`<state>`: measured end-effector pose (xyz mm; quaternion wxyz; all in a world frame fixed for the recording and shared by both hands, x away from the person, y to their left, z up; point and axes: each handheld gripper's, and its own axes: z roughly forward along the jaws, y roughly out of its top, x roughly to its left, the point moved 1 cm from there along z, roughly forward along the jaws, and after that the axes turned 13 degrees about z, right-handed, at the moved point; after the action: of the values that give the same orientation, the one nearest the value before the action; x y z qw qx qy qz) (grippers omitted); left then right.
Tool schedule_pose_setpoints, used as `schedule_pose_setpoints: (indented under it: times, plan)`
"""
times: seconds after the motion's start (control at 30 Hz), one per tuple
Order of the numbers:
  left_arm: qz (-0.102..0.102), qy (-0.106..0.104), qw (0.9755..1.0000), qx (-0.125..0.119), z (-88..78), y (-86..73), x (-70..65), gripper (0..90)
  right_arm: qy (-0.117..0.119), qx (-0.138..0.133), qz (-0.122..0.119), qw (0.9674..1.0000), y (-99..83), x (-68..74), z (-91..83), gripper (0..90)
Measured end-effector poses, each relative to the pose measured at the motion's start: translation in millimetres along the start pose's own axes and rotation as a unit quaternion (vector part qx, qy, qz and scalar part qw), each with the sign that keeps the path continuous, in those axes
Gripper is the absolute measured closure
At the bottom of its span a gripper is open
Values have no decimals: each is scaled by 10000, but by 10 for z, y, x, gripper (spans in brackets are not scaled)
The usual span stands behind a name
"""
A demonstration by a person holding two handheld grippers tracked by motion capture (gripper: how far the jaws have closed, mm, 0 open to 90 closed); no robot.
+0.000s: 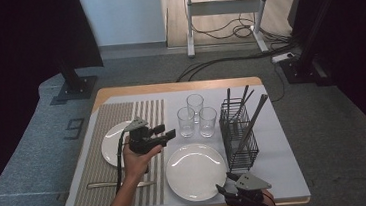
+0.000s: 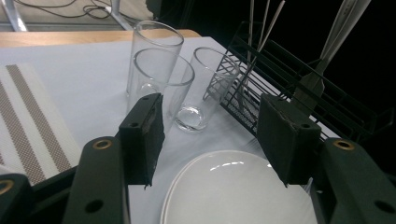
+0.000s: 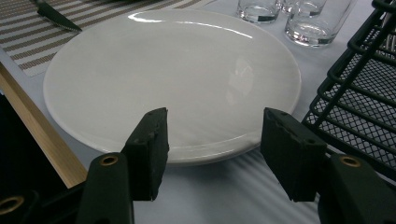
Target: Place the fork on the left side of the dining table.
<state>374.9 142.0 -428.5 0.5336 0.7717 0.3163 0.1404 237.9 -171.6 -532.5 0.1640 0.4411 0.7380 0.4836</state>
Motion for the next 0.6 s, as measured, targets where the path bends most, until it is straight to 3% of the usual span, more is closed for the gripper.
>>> schedule_pose_setpoints:
  times: [0.6]
  plan:
    - [129,-158,9998,45,174,153,-51,446,-38,-1,43,10000,-18,-10,-16,420]
